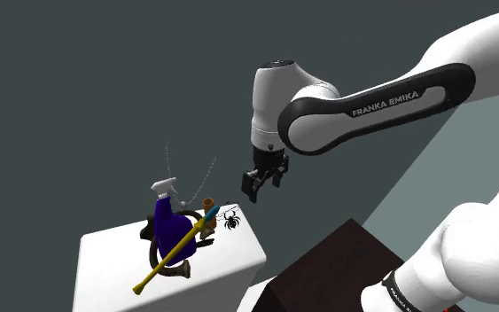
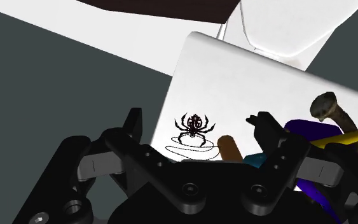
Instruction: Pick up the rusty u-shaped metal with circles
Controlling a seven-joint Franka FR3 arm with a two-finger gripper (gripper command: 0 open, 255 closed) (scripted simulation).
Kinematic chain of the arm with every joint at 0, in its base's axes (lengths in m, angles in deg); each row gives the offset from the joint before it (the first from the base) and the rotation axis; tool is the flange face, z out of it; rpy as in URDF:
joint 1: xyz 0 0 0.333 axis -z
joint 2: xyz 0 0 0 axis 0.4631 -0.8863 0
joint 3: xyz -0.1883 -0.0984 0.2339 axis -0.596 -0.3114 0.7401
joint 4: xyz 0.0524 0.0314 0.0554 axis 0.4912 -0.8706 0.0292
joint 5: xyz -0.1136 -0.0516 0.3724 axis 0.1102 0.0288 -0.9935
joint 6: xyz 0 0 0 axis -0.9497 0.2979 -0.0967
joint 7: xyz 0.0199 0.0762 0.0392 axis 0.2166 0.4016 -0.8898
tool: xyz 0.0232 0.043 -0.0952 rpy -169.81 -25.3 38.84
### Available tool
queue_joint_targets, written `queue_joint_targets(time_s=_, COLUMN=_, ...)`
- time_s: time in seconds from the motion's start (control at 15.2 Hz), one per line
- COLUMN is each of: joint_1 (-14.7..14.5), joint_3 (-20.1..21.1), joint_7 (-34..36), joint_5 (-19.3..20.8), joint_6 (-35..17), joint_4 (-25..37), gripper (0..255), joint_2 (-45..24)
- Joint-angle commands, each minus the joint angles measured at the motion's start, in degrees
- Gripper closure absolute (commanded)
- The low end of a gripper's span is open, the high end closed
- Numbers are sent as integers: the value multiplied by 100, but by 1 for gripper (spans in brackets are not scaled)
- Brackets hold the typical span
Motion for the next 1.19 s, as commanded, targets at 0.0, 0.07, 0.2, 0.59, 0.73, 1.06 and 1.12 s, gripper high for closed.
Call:
queue_joint_targets(time_s=0.0, joint_1=-47, joint_3=108, joint_7=231, joint_5=258, joint_6=-227, joint_4=169, gripper=0, joint_2=-460)
queue_joint_targets(time_s=0.07, joint_1=-85, joint_3=153, joint_7=360, joint_5=399, joint_6=-306, joint_4=279, gripper=0, joint_2=-691)
queue_joint_targets(time_s=0.2, joint_1=-186, joint_3=212, joint_7=620, joint_5=698, joint_6=-438, joint_4=523, gripper=0, joint_2=-1161)
queue_joint_targets(time_s=0.59, joint_1=-672, joint_3=167, joint_7=1314, joint_5=1598, joint_6=-623, joint_4=1423, gripper=0, joint_2=-2571)
queue_joint_targets(time_s=0.73, joint_1=-877, joint_3=101, joint_7=1487, joint_5=1858, joint_6=-627, joint_4=1777, gripper=0, joint_2=-3031)
queue_joint_targets(time_s=1.06, joint_1=-1110, joint_3=-32, joint_7=1681, joint_5=2152, joint_6=-762, joint_4=2117, gripper=0, joint_2=-3601)
queue_joint_targets(time_s=1.12, joint_1=-1124, joint_3=-52, joint_7=1706, joint_5=2183, joint_6=-811, joint_4=2121, gripper=0, joint_2=-3660)
